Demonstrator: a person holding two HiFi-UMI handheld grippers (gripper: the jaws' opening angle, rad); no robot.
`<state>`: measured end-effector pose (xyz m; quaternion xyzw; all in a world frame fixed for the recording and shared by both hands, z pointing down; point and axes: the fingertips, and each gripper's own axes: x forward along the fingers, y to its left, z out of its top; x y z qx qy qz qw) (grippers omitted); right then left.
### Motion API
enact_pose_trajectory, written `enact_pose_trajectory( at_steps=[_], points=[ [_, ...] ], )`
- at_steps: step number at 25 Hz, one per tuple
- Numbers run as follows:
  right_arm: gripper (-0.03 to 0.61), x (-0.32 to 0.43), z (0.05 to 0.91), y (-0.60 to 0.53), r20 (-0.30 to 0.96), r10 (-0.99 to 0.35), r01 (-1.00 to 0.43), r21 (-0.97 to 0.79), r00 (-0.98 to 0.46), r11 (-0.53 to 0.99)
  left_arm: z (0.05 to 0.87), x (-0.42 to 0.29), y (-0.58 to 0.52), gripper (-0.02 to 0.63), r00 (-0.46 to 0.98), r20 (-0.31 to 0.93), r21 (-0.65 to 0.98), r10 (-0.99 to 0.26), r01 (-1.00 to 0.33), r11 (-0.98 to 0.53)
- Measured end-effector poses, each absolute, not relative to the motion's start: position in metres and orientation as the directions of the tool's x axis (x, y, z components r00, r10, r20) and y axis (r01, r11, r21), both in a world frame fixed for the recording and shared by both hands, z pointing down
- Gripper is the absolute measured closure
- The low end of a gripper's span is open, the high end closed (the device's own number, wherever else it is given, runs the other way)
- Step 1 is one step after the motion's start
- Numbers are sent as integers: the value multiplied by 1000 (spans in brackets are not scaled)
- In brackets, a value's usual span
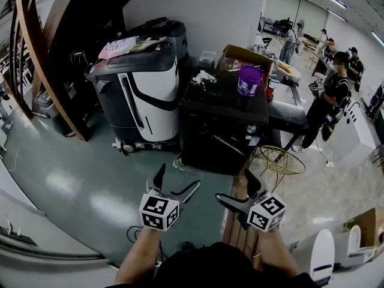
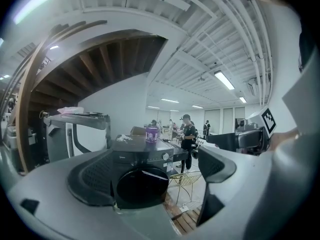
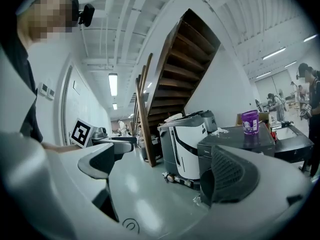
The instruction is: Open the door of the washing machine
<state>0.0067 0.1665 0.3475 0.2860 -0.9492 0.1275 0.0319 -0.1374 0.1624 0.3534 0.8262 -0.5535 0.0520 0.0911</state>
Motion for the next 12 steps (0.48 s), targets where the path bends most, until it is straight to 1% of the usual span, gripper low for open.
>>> enact_pose_trajectory(
  at_steps=[6,12],
  points=[
    [-8,-20,361,185,169,-495,-523,-247,-852,816,365,-161,172,97,374,190,132,-908,-926,-354],
    [-7,-29,373,180,183,-474,-507,-268,-862,819,384,-169,168,97,375,213,177,-902,-923,-342]
  ],
)
